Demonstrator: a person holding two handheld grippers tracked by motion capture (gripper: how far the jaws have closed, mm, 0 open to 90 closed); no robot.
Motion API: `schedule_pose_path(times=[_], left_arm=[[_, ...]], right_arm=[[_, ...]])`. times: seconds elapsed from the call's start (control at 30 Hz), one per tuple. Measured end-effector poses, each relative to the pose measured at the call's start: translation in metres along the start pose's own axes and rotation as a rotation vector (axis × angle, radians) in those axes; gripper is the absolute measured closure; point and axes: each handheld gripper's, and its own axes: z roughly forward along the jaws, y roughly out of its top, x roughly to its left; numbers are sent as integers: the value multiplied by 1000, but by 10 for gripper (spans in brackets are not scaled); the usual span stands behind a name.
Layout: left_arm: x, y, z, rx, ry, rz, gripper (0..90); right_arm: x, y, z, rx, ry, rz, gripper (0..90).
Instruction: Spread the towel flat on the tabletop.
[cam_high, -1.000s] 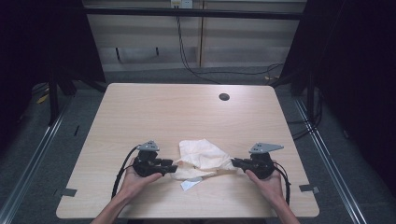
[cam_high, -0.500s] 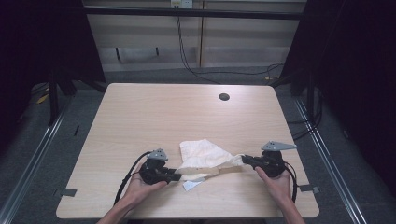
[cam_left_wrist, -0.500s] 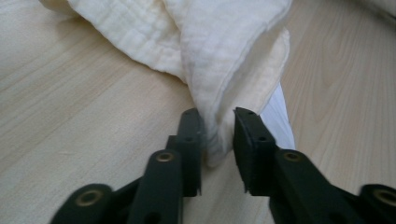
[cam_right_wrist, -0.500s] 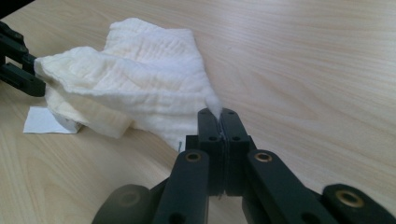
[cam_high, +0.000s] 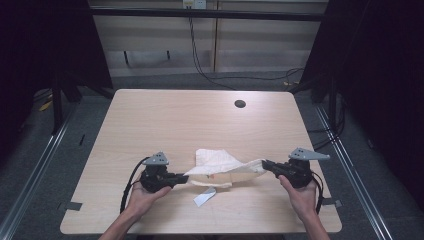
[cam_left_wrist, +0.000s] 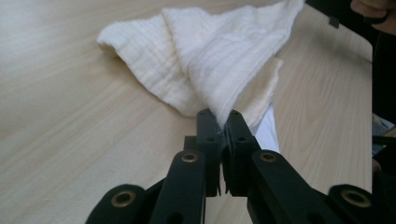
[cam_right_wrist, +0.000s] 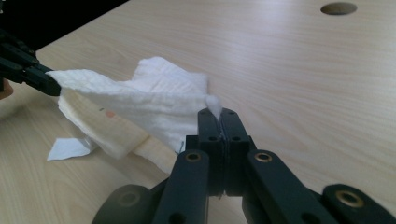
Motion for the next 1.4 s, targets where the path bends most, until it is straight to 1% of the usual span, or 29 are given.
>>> schedule_pose_path(times=[0.07,0.13,0.17,0.2,0.23,0.27,0.3,0.37,0.4,0.43,0.47,0.5,0.53,0.57,0.6,0.63,0.7,0.73,0.77,0.83,0.9,0.97,1.0,1.03,1.13,1.23,1.33,1.4], left_arm=[[0,6,-8,-35,8,1,868],[0,11,-14,-74,6,-3,867],[0,11,-14,-74,6,-3,866],[0,13,-17,-82,5,-2,866],[2,18,-22,-103,7,-4,866],[2,18,-22,-103,7,-4,866],[3,23,-27,-127,8,-10,866],[3,28,-32,-148,12,-4,866],[3,28,-32,-148,12,-4,865],[3,33,-37,-169,13,1,865],[3,33,-37,-169,13,1,864],[3,39,-41,-194,9,1,864],[3,39,-41,-194,9,1,864],[3,42,-43,-200,10,6,864],[3,45,-45,-203,9,11,864],[2,50,-48,-203,19,25,864],[1,56,-51,-198,21,33,863],[1,56,-51,-198,21,33,863],[-1,61,-53,-195,29,45,864],[-2,65,-56,-211,19,44,864],[-2,67,-58,-211,22,49,864],[-1,72,-62,-229,20,51,864],[-1,72,-62,-229,20,51,864],[-1,75,-65,-237,22,57,864],[-1,78,-69,-247,26,58,863],[-3,84,-77,-254,36,79,863],[-3,88,-81,-262,39,85,863],[-5,91,-85,-270,45,92,863]], right_arm=[[4,6,-2,-16,4,-10,895],[6,12,-4,-39,10,-13,896],[6,12,-4,-39,10,-13,896],[6,15,-4,-49,9,-14,896],[7,21,-4,-61,13,-14,896],[7,21,-4,-61,13,-14,896],[7,26,-4,-71,15,-16,896],[8,32,-4,-81,19,-21,895],[8,35,-4,-90,23,-18,896],[8,38,-4,-91,25,-22,896],[8,38,-4,-91,25,-22,896],[9,46,-6,-98,26,-29,896],[9,46,-6,-98,26,-29,896],[10,55,-8,-105,22,-40,896],[10,55,-8,-105,22,-40,896],[11,63,-12,-123,21,-45,895],[11,72,-15,-135,3,-57,896],[11,75,-16,-139,2,-59,896],[10,79,-18,-142,-2,-62,895],[10,84,-20,-149,-10,-67,896],[10,87,-21,-153,-6,-70,896],[13,92,-23,-155,-6,-77,896],[14,93,-24,-156,-5,-80,896],[14,95,-24,-159,-4,-86,896],[16,99,-26,-164,-2,-86,895],[18,108,-30,-182,6,-102,896],[21,113,-33,-191,11,-102,896],[26,120,-38,-202,16,-119,896]])
